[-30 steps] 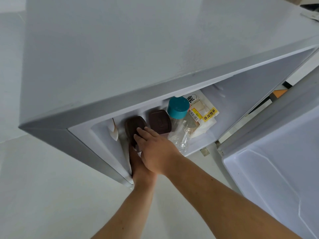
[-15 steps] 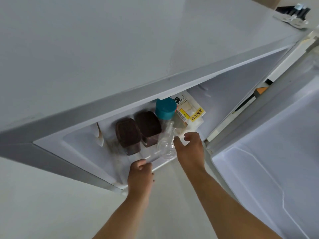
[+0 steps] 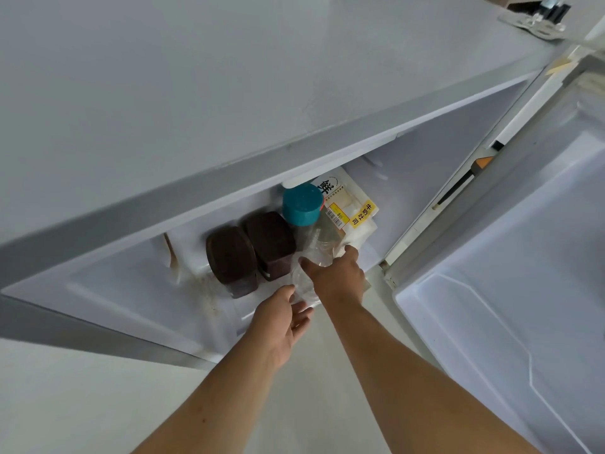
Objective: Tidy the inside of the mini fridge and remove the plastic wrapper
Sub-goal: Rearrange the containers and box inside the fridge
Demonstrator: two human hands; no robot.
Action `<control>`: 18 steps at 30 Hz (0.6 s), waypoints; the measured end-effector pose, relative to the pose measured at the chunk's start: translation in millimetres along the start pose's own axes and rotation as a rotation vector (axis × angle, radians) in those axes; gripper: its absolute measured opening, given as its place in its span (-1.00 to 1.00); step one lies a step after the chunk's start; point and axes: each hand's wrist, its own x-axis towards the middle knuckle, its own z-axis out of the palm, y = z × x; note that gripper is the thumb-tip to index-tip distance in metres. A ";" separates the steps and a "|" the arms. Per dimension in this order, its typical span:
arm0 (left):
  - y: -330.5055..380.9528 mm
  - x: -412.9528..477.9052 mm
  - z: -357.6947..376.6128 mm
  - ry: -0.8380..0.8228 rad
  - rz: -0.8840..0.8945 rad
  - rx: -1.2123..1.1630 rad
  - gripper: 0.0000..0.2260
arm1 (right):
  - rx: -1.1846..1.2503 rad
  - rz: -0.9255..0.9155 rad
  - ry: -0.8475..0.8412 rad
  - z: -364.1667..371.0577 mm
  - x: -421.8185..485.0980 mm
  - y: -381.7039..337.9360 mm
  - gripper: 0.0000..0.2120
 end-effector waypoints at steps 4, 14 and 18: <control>-1.4 -0.1 -0.5 -0.002 0.001 -0.001 -0.75 | 0.016 0.011 0.053 1.6 -4.1 0.6 -0.04; -3.4 1.4 0.0 -0.041 -0.006 -0.117 -0.75 | 0.097 -0.134 0.153 8.1 -16.6 21.8 -0.21; -2.4 3.2 1.5 -0.050 0.017 -0.118 -0.72 | 0.071 -0.203 0.124 5.9 -18.2 29.9 -0.13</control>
